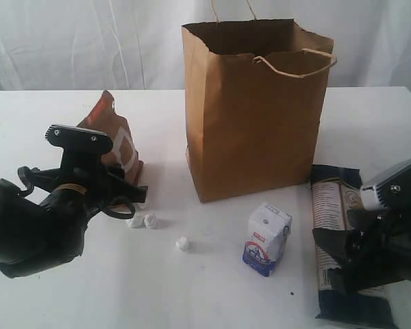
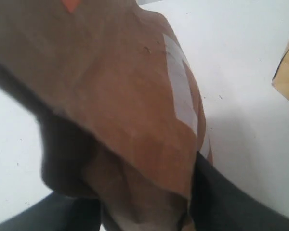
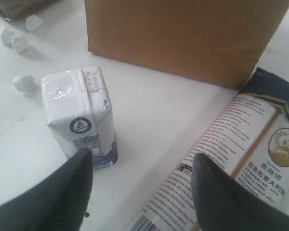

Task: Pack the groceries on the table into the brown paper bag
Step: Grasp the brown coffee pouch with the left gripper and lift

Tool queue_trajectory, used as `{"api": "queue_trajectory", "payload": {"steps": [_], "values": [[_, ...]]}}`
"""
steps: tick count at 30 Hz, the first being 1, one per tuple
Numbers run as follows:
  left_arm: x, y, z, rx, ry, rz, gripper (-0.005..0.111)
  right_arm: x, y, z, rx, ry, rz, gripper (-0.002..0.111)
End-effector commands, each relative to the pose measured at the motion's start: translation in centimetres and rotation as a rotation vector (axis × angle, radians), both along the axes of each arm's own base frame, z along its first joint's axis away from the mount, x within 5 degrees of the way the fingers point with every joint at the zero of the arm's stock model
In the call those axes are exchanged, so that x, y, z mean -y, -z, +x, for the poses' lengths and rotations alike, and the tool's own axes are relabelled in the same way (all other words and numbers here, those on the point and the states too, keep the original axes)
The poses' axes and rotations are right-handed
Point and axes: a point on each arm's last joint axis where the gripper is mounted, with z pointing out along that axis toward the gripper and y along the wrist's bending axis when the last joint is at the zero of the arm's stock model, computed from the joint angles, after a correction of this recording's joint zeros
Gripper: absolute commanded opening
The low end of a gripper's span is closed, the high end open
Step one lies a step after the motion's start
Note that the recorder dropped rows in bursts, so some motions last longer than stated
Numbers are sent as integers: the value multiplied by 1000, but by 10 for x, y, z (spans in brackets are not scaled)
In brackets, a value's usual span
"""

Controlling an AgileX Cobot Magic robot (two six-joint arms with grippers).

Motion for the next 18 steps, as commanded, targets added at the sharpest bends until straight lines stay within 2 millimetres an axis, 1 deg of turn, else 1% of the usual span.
{"api": "queue_trajectory", "payload": {"steps": [1,4,7,10,14,15,18], "values": [[-1,4,-1,-50,-12,-23,44,1,0,1,-5,12,12,56],[-3,4,-1,-48,-33,-30,43,1,0,1,-7,14,19,56],[-6,3,0,-34,-76,-41,37,1,0,1,-16,25,33,56],[-9,0,1,4,-111,-37,25,1,0,1,-17,25,34,56],[-9,-5,1,11,-115,-53,4,1,0,1,-17,25,34,56],[-9,-7,0,11,-113,-60,0,1,0,1,-17,25,34,56],[-10,-17,0,32,-111,-82,0,1,0,1,-17,25,34,56]]}}
